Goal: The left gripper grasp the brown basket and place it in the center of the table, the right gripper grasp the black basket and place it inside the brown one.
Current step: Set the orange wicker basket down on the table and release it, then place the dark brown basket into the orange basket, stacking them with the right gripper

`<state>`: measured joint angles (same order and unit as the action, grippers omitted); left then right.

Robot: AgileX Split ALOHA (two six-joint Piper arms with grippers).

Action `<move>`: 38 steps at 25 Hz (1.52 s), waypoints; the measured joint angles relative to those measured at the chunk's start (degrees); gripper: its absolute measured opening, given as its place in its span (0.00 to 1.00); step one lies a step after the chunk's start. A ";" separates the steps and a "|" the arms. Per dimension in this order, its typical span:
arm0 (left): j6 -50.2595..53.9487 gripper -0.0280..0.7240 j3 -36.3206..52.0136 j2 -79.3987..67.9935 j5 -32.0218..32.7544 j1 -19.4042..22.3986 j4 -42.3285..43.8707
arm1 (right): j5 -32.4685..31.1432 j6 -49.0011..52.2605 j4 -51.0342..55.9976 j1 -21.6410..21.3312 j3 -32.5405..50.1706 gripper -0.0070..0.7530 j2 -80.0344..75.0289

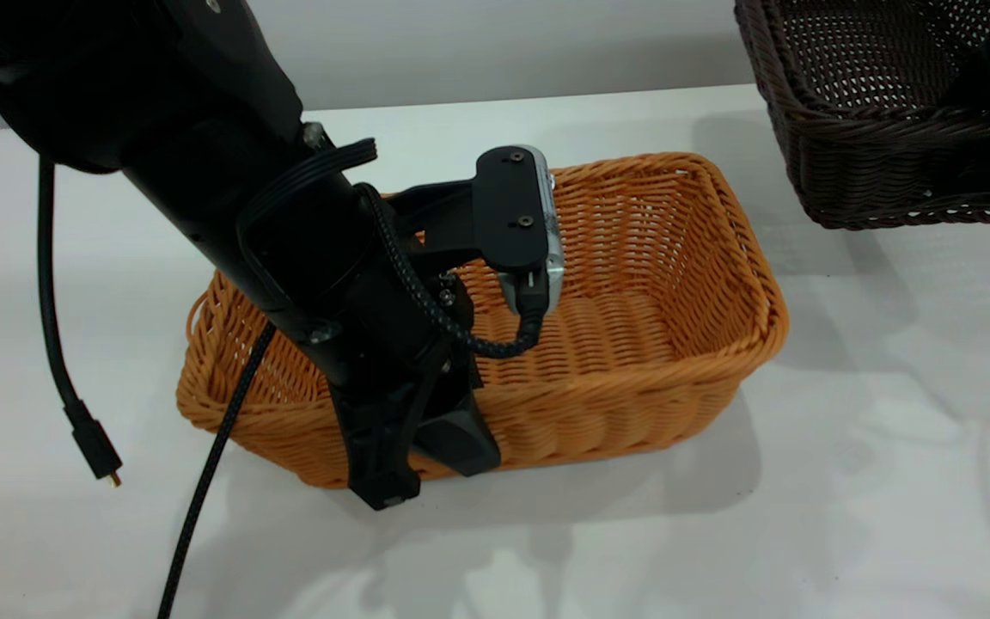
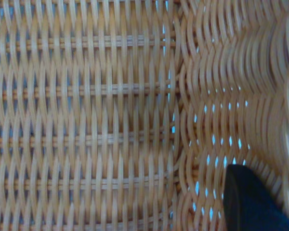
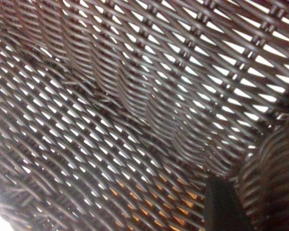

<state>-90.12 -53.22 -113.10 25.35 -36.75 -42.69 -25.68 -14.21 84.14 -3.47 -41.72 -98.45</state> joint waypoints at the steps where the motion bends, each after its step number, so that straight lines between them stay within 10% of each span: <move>1: 0.00 0.16 0.00 -0.06 0.10 0.00 -0.05 | -0.17 -0.06 0.01 0.00 0.00 0.36 0.00; 15: 0.39 0.63 0.05 0.71 0.28 0.00 -0.78 | -1.02 -0.19 -2.60 0.00 -0.52 0.36 0.21; 38: 1.92 0.66 -4.40 25.65 -2.08 -3.46 -0.99 | -15.07 -0.71 -13.45 0.00 -14.17 0.36 1.06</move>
<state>-88.20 -57.62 -87.45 23.27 -40.21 -43.69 -40.75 -14.93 70.69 -3.47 -55.88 -97.39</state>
